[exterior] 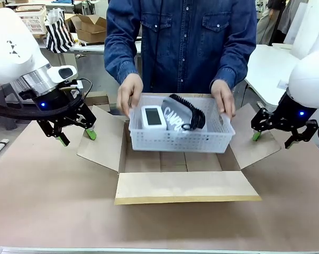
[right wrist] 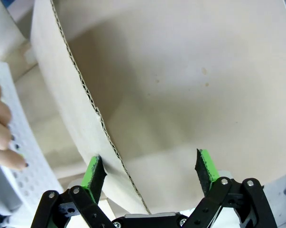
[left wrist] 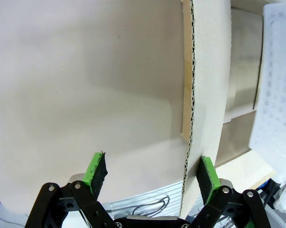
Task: Pack the gift set into the box.
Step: Lift both hands away from the flaps of the Package Box.
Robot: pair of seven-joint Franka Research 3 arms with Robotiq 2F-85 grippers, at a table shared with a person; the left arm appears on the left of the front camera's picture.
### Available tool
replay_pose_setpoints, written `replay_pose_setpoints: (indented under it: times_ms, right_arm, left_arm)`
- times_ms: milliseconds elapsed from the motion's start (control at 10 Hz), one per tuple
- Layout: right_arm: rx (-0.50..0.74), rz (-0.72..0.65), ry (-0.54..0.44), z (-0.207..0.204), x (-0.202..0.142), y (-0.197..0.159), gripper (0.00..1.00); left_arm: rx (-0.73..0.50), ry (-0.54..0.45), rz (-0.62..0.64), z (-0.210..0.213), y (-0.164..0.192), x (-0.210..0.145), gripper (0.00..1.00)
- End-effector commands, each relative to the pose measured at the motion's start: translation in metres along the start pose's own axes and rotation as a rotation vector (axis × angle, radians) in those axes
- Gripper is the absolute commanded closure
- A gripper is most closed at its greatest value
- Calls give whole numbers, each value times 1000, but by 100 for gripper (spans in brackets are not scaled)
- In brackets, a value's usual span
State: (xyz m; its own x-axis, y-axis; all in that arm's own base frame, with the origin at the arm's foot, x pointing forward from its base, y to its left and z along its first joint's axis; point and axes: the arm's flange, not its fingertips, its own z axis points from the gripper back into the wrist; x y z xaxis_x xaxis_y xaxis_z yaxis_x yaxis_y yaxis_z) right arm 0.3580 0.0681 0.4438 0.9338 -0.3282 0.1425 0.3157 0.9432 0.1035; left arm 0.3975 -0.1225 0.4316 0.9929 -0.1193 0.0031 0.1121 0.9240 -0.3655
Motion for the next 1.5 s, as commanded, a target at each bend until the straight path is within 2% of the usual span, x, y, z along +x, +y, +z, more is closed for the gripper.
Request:
replay_pose_setpoints:
  times_ms: [0,1400]
  right_arm:
    - [5,1,2,1,-1,-1,0]
    - [5,1,2,1,-1,-1,0]
  left_arm:
    - [16,1,12,2,0,0,0]
    - [16,1,12,2,0,0,0]
